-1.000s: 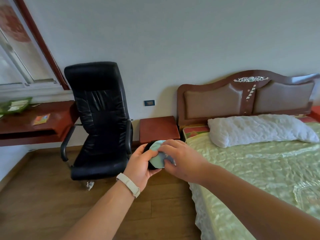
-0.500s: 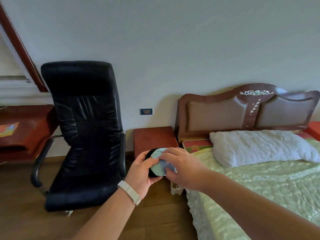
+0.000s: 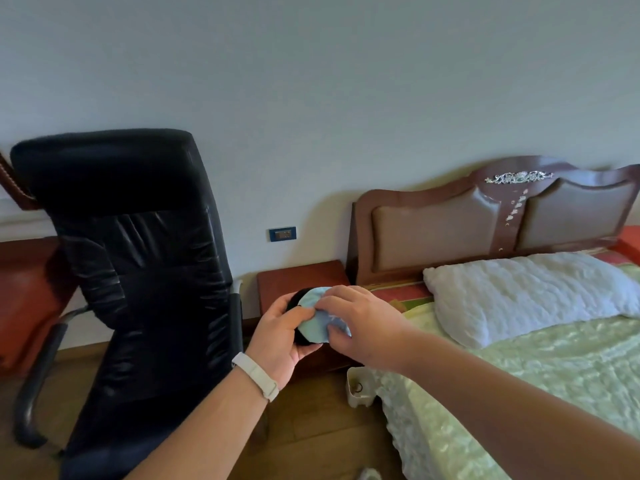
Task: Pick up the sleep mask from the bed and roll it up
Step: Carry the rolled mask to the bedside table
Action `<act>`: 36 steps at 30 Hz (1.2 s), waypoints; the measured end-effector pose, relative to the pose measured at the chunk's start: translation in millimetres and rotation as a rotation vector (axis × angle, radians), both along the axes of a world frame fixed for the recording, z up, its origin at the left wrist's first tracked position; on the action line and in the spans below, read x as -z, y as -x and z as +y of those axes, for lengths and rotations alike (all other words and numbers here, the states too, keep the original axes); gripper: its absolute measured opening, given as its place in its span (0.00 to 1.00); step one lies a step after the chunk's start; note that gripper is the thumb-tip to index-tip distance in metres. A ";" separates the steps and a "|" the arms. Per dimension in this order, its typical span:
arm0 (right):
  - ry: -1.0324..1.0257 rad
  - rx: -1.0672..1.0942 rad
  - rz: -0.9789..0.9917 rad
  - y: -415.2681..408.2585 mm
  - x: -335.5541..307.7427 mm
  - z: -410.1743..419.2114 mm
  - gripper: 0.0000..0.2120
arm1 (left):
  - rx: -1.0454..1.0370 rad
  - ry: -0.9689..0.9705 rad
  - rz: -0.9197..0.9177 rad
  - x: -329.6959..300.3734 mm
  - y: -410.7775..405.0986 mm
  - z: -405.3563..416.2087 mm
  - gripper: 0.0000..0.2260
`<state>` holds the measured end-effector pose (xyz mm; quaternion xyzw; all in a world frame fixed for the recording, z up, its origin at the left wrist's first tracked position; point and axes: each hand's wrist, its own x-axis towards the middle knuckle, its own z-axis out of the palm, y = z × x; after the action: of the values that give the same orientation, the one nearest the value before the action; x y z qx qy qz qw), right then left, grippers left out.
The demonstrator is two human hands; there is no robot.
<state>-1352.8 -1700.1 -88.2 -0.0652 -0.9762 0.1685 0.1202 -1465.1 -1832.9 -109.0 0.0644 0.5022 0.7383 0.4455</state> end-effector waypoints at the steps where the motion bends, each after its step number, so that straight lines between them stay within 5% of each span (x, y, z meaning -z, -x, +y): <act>1: 0.009 -0.004 -0.003 7.2 4.1 10.5 0.18 | -0.001 0.011 0.004 3.4 6.5 10.1 0.14; 18: 0.126 -0.113 -0.022 159.6 54.9 251.8 0.19 | -0.114 0.231 0.027 33.9 137.7 243.8 0.11; 36: 0.197 -0.083 -0.138 323.2 90.7 280.2 0.19 | -0.138 0.219 -0.184 84.5 304.0 277.6 0.11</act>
<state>-1676.0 -1420.0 -178.9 -0.0477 -0.9628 0.2633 0.0385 -1769.1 -1555.3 -193.5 -0.0871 0.5402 0.7108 0.4420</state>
